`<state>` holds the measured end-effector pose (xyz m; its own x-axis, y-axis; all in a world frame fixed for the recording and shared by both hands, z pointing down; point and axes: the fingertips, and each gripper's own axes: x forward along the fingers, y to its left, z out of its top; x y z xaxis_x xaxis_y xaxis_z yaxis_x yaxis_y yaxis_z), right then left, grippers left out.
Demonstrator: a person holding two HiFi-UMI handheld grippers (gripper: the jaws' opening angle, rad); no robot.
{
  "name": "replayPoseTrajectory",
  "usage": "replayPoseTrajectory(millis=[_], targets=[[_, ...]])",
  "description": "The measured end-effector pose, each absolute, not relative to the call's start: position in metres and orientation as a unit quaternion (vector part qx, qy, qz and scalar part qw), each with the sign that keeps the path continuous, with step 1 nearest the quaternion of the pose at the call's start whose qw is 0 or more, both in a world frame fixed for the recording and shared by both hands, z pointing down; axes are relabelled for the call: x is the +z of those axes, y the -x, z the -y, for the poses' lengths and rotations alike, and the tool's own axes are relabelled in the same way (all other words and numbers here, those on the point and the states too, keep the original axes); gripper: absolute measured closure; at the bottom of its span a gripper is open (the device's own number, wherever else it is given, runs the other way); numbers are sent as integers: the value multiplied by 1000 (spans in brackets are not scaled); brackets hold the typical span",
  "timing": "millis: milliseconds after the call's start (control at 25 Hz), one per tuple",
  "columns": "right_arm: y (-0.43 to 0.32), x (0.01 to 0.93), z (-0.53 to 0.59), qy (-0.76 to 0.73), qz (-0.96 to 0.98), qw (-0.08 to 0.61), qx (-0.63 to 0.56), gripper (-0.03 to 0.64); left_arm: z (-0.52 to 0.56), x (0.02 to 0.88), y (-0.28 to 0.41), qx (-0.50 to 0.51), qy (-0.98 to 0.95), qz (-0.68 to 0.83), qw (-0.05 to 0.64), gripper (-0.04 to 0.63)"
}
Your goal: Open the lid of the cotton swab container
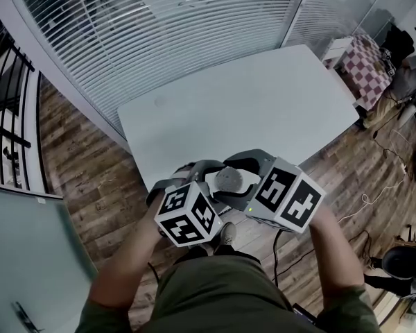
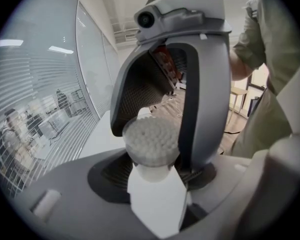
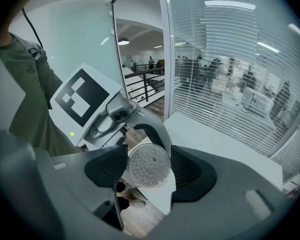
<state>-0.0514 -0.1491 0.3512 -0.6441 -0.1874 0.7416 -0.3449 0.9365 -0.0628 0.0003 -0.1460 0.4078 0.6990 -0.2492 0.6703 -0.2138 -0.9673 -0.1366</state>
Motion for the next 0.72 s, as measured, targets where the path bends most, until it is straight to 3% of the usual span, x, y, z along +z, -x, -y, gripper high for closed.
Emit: replayPoseTrajectory(millis=[560,720], targets=[[54,336,153,-124,924,340,126,371,150,399,3,-338,931,-136,27,333],[51,341,150,-116,919,353,128,370,146,403,0,-342,931,-127,21,333]])
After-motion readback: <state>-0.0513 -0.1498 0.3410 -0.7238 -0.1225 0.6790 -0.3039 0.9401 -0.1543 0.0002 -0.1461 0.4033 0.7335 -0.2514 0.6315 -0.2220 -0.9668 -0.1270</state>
